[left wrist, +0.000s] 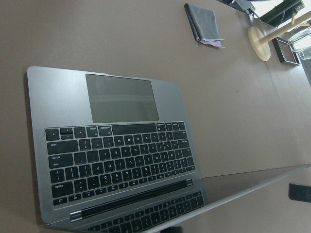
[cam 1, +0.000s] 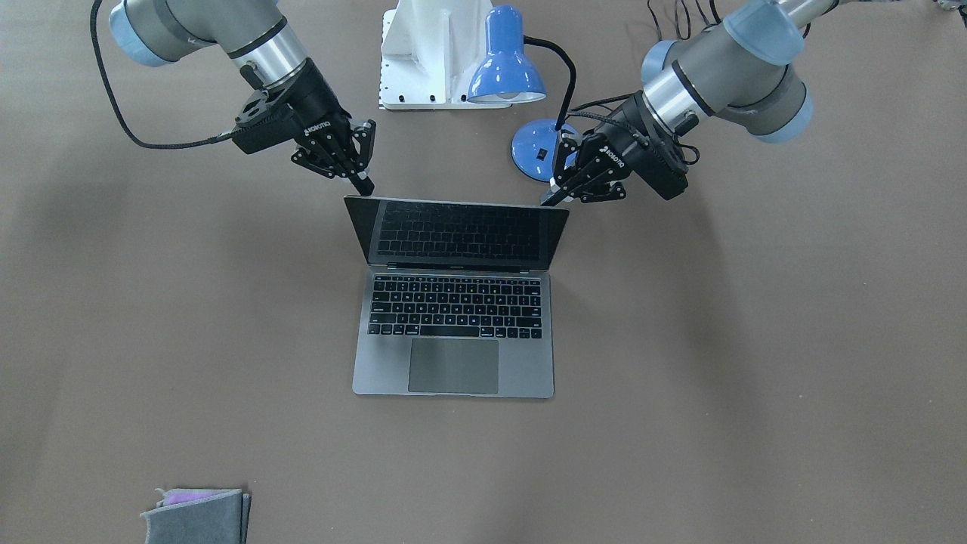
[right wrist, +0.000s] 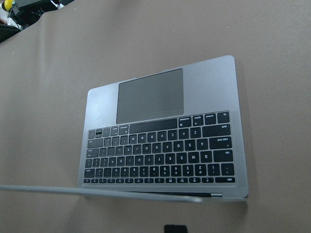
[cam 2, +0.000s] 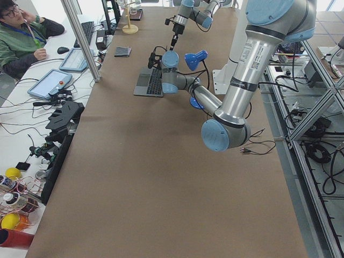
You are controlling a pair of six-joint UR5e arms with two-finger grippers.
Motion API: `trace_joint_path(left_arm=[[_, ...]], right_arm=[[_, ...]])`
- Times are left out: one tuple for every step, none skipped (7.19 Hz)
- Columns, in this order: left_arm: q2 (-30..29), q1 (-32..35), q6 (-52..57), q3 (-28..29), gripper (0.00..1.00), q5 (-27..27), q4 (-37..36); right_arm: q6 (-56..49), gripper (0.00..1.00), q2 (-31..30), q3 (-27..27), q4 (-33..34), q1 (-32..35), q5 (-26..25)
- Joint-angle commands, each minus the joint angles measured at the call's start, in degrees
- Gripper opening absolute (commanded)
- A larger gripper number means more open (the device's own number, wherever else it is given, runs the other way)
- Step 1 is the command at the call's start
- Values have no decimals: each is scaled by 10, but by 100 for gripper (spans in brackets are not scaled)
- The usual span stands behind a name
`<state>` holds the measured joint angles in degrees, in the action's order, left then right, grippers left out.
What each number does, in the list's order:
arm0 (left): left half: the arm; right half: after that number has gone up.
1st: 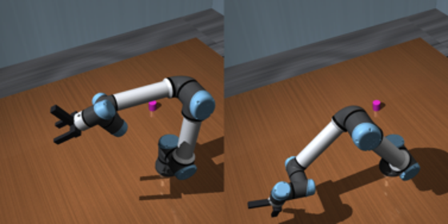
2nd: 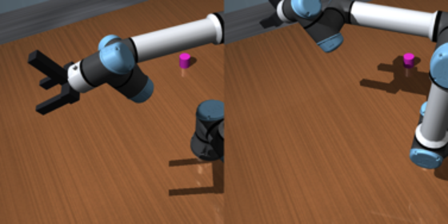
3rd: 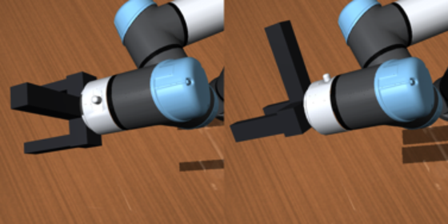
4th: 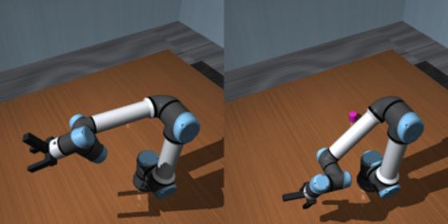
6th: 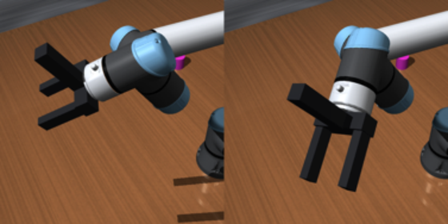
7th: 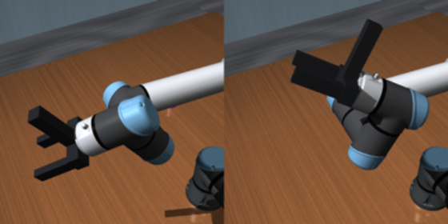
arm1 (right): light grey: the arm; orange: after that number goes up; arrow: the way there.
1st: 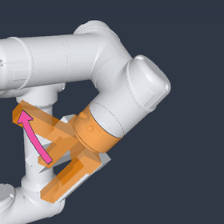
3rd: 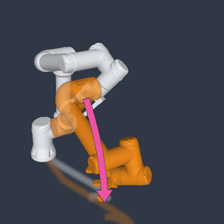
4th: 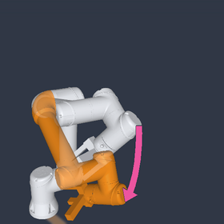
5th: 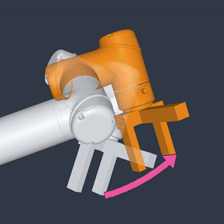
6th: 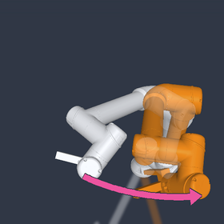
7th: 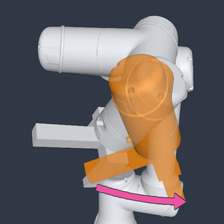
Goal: Close laptop
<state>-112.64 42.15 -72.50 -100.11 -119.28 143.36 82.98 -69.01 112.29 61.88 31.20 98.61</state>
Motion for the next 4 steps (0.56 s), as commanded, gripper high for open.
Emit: trace_joint_path(left_arm=[[-7, 3, 1, 3, 0, 14, -26], [-17, 4, 1, 14, 0, 15, -26], [-23, 4, 1, 28, 0, 26, -26], [-30, 4, 1, 39, 0, 33, -27]], right_arm=[[0, 0, 18, -29, 3, 15, 4], [-2, 0, 25, -40, 3, 28, 7], [-2, 0, 40, -63, 3, 43, 22], [-4, 0, 45, -78, 3, 49, 24]])
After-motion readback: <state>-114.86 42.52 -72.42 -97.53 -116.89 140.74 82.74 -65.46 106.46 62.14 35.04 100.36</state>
